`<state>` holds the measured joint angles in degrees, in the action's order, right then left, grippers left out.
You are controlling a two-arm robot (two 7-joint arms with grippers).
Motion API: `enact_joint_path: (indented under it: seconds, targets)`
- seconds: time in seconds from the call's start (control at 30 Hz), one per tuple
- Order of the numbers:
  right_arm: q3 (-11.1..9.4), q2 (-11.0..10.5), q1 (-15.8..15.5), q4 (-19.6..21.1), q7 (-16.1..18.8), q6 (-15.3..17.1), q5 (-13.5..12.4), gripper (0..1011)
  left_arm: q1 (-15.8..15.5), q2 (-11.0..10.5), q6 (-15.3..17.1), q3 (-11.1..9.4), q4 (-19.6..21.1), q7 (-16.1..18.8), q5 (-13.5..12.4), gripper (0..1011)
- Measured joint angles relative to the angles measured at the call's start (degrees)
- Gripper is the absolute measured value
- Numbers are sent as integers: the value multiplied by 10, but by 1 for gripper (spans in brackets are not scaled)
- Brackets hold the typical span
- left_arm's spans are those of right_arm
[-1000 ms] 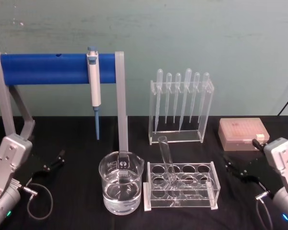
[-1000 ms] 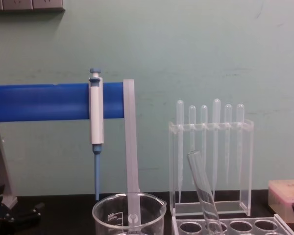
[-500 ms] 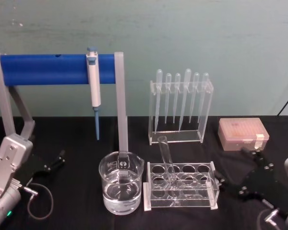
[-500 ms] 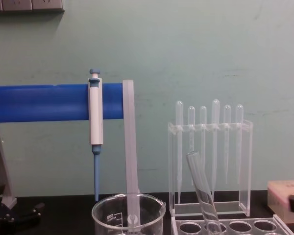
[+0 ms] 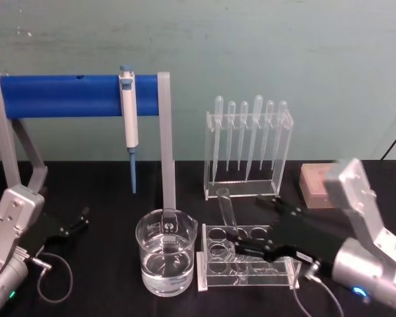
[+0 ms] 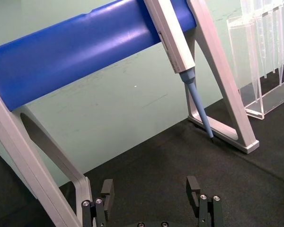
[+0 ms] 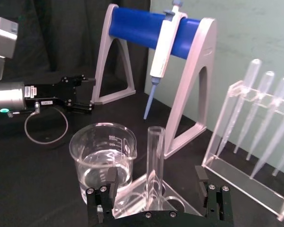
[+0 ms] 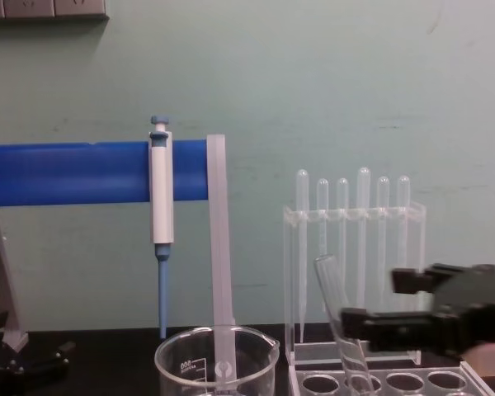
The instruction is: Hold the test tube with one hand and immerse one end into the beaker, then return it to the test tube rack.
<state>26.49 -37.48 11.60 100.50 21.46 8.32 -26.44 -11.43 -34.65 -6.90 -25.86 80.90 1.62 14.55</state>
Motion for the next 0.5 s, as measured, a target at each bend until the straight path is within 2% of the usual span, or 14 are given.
enact_joint_path:
  seconds: [0.03,0.07,0.1,0.13,0.23,0.5]
  targets:
    - [6,11,17,-9,4,20,2,1003,0,0,0,0,0,0,0,1000]
    - [6,11,17,-9,4,20,2,1003,0,0,0,0,0,0,0,1000]
    - [14,25,40,-23,11,47,4,1003,0,0,0,0,0,0,0,1000]
    - [14,25,40,-23,11,47,4,1003,0,0,0,0,0,0,0,1000]
    - [26,43,70,-44,20,80,14,1003,0,0,0,0,0,0,0,1000]
    - [40,62,103,-73,39,112,32,980,0,0,0,0,0,0,0,1000]
